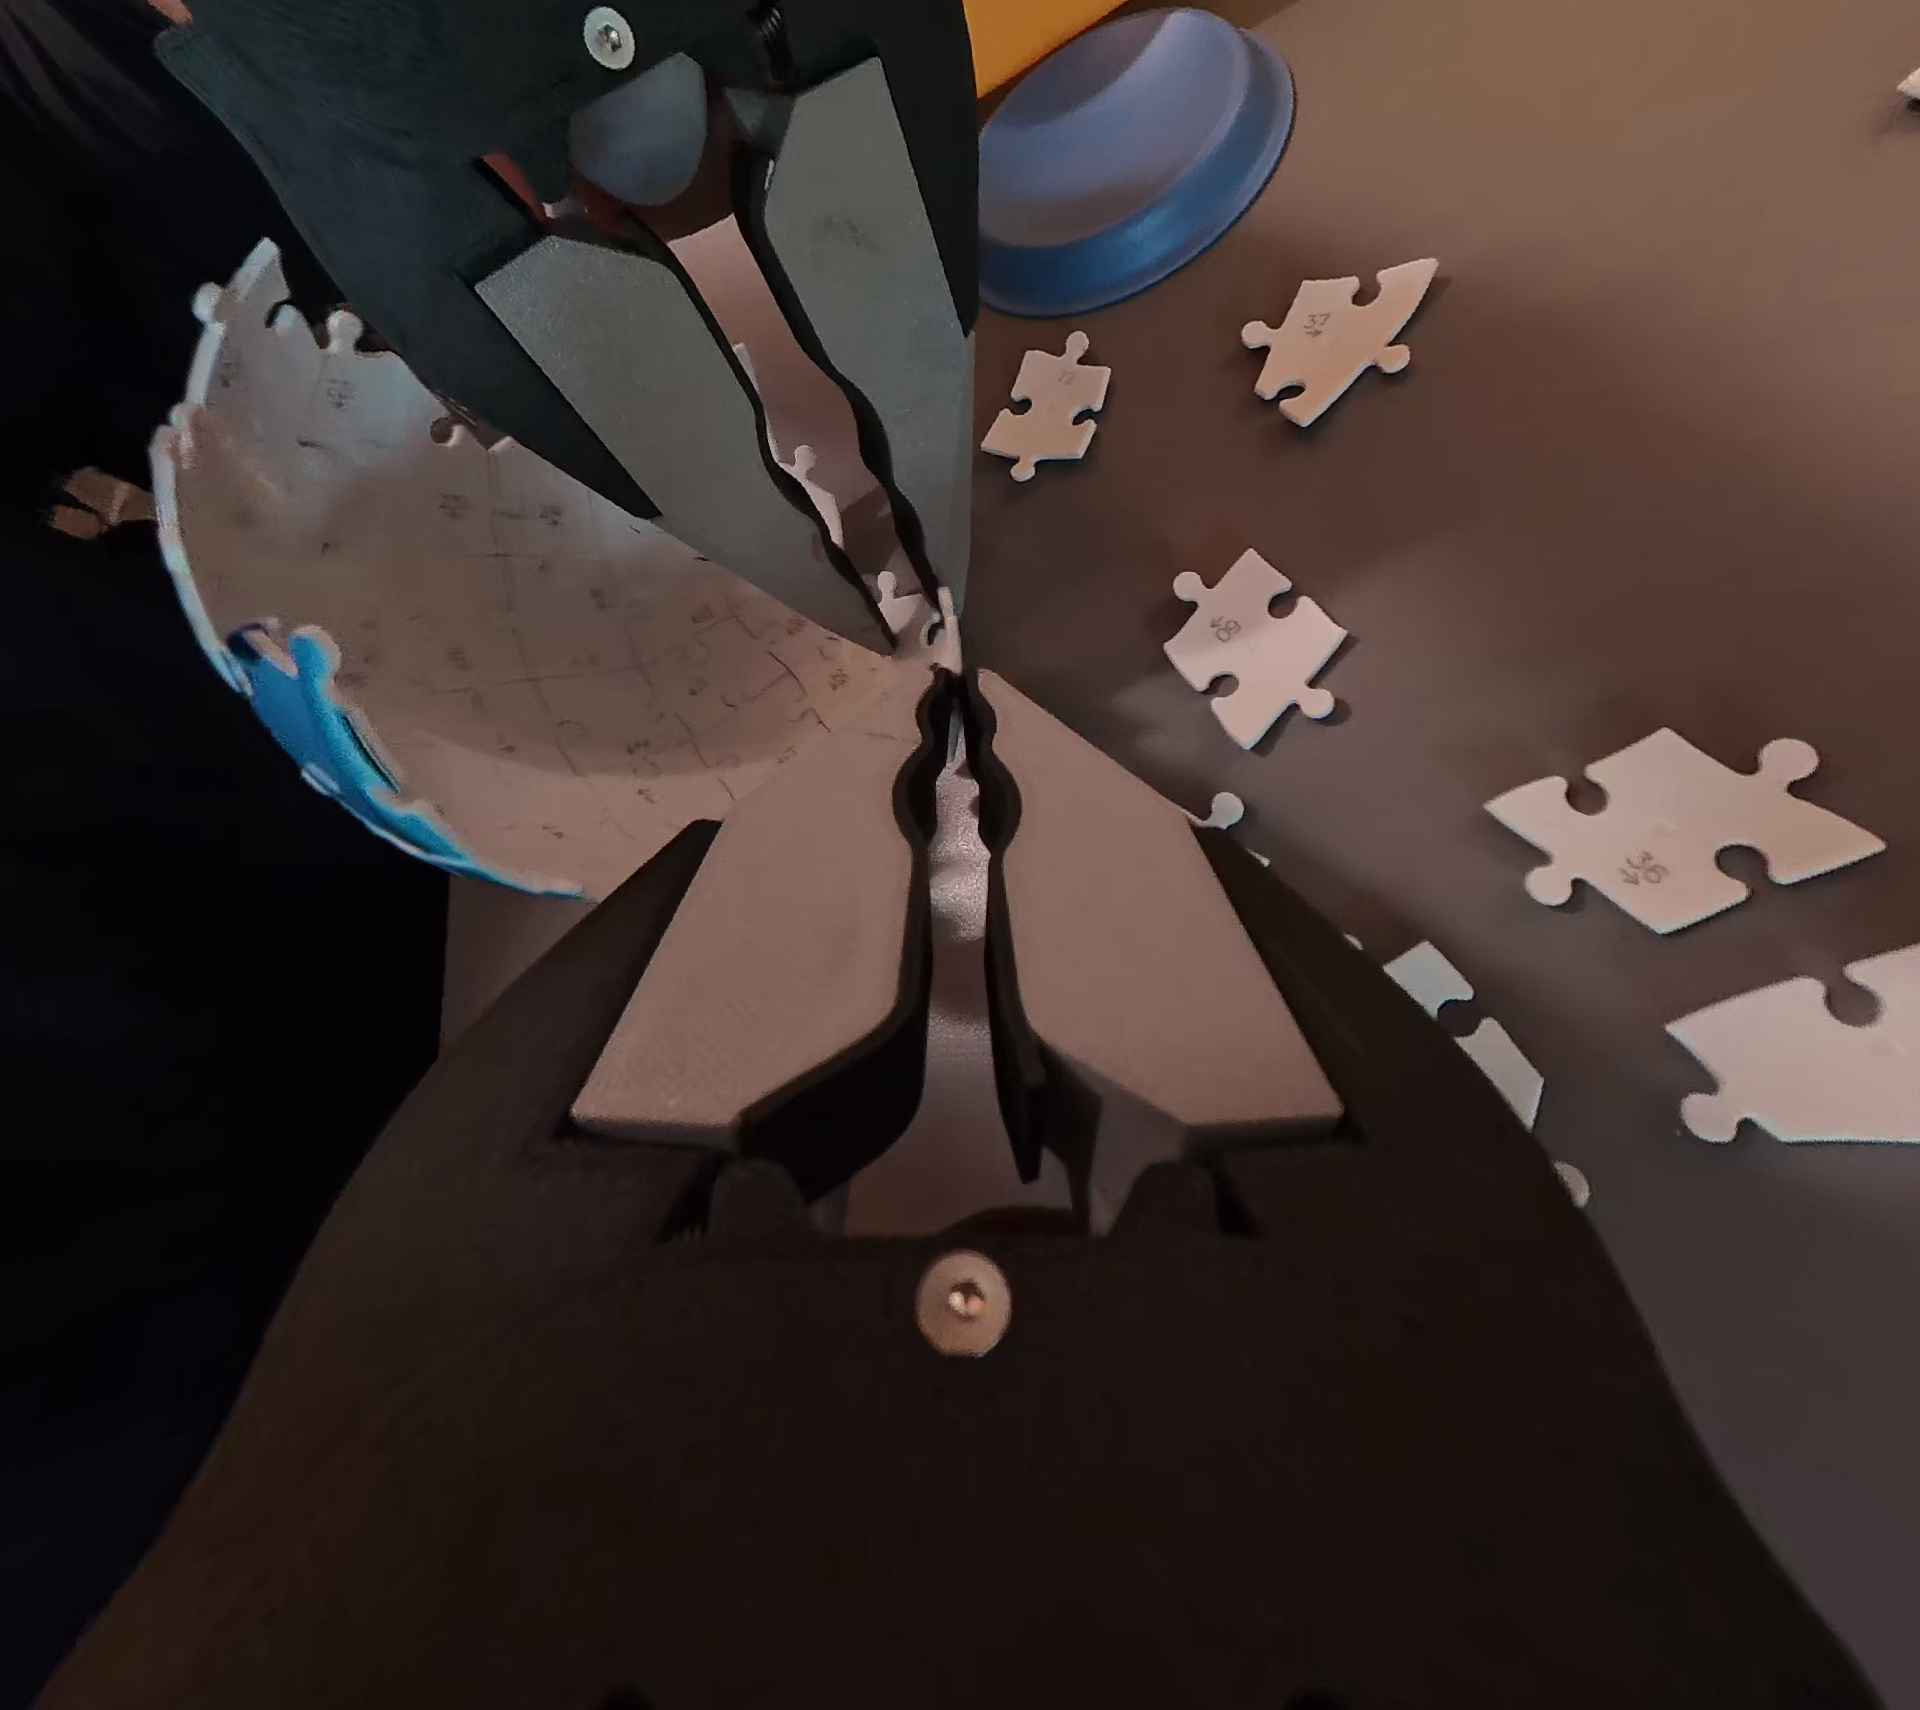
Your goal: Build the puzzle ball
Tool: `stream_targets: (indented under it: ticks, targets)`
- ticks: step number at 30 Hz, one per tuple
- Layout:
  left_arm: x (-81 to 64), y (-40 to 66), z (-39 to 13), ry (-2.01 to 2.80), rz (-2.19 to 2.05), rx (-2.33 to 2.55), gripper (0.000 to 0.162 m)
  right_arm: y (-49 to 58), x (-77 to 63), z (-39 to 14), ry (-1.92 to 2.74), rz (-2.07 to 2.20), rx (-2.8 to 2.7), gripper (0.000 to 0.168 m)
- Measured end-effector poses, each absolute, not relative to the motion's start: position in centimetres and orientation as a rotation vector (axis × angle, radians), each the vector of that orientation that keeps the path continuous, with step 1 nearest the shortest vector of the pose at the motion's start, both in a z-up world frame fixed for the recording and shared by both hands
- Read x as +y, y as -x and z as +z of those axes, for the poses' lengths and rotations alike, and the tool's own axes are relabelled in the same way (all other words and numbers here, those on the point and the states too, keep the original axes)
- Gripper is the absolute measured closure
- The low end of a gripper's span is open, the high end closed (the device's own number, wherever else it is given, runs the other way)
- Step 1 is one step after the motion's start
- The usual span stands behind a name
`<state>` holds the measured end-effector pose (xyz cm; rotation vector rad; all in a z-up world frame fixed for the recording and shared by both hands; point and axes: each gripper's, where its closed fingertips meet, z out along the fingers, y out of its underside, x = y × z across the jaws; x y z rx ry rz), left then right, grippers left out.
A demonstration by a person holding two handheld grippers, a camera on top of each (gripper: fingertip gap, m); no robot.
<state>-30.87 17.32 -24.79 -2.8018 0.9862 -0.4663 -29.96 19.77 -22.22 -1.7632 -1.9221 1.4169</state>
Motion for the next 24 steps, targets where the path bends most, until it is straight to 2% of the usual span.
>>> stream_targets:
  ticks: [1, 24]
  targets:
    - [17.29, 30.88, -24.78, 2.805, -0.469, 0.983, 0.152, 29.9, 19.68, -22.35, 1.772, 1.423, -1.926, 0.168]
    - [17.14, 30.88, -24.8, 2.834, -0.479, 0.978, 0.153, 30.52, 19.53, -22.85, 1.803, 1.418, -1.961, 0.168]
